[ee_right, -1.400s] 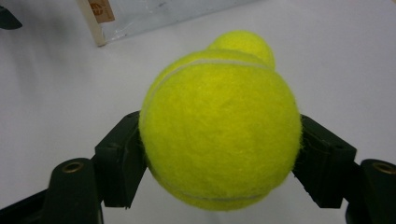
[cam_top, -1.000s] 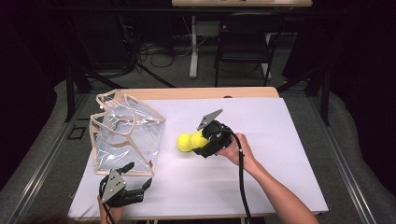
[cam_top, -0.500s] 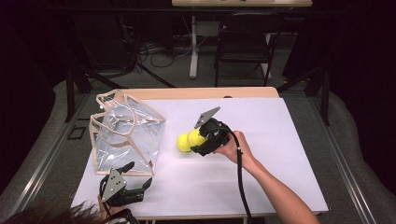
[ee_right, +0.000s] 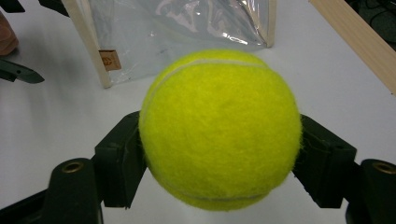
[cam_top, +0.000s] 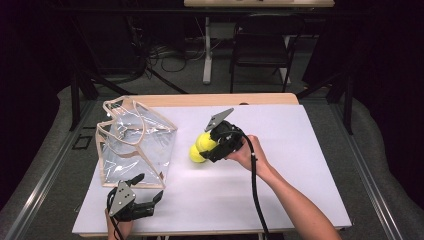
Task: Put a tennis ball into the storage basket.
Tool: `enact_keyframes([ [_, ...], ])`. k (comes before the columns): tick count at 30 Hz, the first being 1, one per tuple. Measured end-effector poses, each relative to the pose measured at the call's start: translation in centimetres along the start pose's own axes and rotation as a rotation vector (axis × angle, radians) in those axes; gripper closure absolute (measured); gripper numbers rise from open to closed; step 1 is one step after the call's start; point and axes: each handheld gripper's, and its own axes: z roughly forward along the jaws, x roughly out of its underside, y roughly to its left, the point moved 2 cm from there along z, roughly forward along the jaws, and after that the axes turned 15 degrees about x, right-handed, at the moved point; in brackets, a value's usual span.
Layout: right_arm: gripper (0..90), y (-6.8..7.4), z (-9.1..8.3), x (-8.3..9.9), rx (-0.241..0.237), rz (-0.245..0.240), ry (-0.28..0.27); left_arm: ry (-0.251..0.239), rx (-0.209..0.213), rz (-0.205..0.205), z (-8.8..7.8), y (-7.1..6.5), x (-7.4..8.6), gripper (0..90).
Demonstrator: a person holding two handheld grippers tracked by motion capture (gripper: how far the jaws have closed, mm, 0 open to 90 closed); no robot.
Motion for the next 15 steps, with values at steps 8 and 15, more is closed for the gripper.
enact_keyframes([
  [8, 25.8, -0.5, 0.3, -0.4, 0.0, 0.01, -0.001, -0.001, 0.003, 0.002, 0.0, -0.3, -0.1, 16.0],
  [15, 25.9, -1.2, 0.5, -1.2, -0.009, 0.013, -0.001, 0.0, 0.005, 0.001, 0.2, -0.2, -0.1, 16.0],
])
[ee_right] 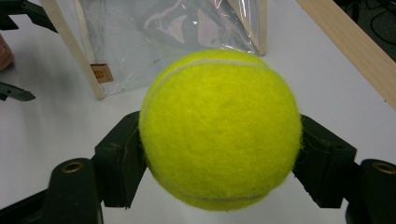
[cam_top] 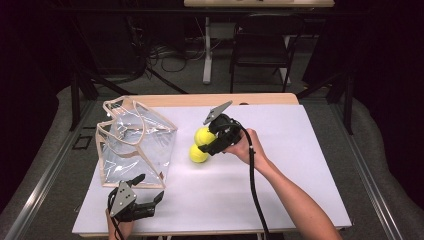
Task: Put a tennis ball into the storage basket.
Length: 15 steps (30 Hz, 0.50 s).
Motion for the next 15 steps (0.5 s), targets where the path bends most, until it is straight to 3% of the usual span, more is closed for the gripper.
enact_keyframes([
  [15, 25.9, -0.4, 0.4, -1.8, -0.005, -0.017, 0.012, -0.002, 0.004, -0.006, -0.1, 0.0, 0.0, 16.0],
])
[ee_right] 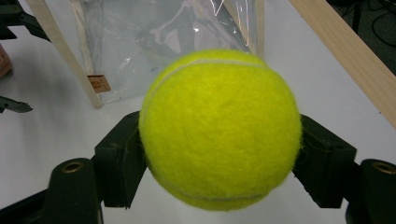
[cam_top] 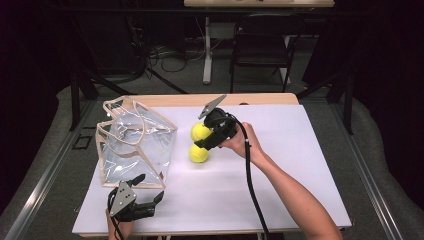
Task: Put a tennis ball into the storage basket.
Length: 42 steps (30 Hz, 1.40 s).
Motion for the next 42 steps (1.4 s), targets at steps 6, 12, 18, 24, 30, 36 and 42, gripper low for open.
enact_keyframes([
  [6, 25.8, 0.3, -0.2, -0.9, 0.0, -0.023, 0.004, -0.005, 0.0, 0.002, -0.1, 0.0, 0.0, 16.0],
  [12, 25.9, 0.5, -0.3, -1.9, 0.004, -0.043, 0.0, -0.005, 0.004, 0.006, 0.0, -0.1, -0.1, 16.0],
  [18, 25.9, 0.6, -0.2, -2.6, -0.002, -0.058, 0.009, -0.016, -0.007, 0.011, -0.1, -0.2, -0.1, 16.0],
  [24, 25.9, 0.6, -0.1, -3.4, -0.003, -0.072, 0.013, -0.013, -0.002, 0.009, 0.0, -0.1, -0.2, 16.0],
  [30, 25.9, 0.7, 0.2, -4.0, -0.022, -0.076, 0.018, -0.015, -0.006, 0.011, 0.0, -0.1, -0.2, 16.0],
  [36, 25.9, 0.8, 0.5, -5.0, -0.025, -0.092, 0.016, -0.016, -0.006, 0.01, 0.0, -0.2, -0.2, 16.0],
  [42, 25.9, 0.9, 0.8, -5.6, -0.023, -0.097, 0.012, -0.014, -0.006, 0.013, 0.0, -0.1, -0.2, 16.0],
])
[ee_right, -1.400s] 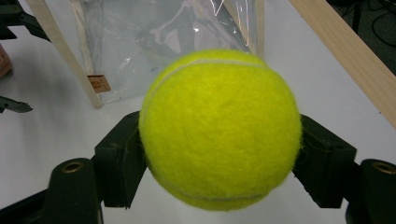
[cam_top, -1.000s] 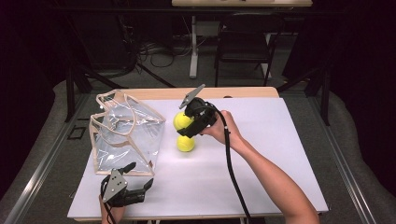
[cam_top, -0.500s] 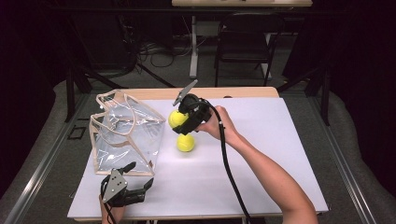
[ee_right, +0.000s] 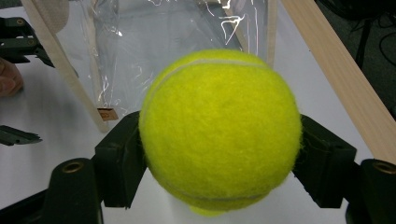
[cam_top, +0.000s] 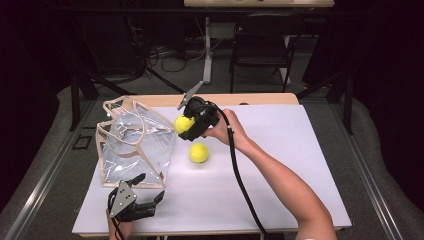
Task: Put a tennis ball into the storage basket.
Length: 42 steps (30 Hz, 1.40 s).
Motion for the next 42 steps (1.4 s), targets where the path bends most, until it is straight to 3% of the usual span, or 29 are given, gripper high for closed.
enact_keyframes([
  [24, 25.9, -0.5, 0.5, -2.6, -0.02, -0.009, -0.021, -0.015, -0.022, -0.004, -0.1, 0.2, 0.0, 16.0],
  [42, 25.9, -0.3, 0.9, -4.2, -0.017, -0.015, -0.024, -0.016, -0.004, -0.012, 0.1, 0.2, 0.1, 16.0],
])
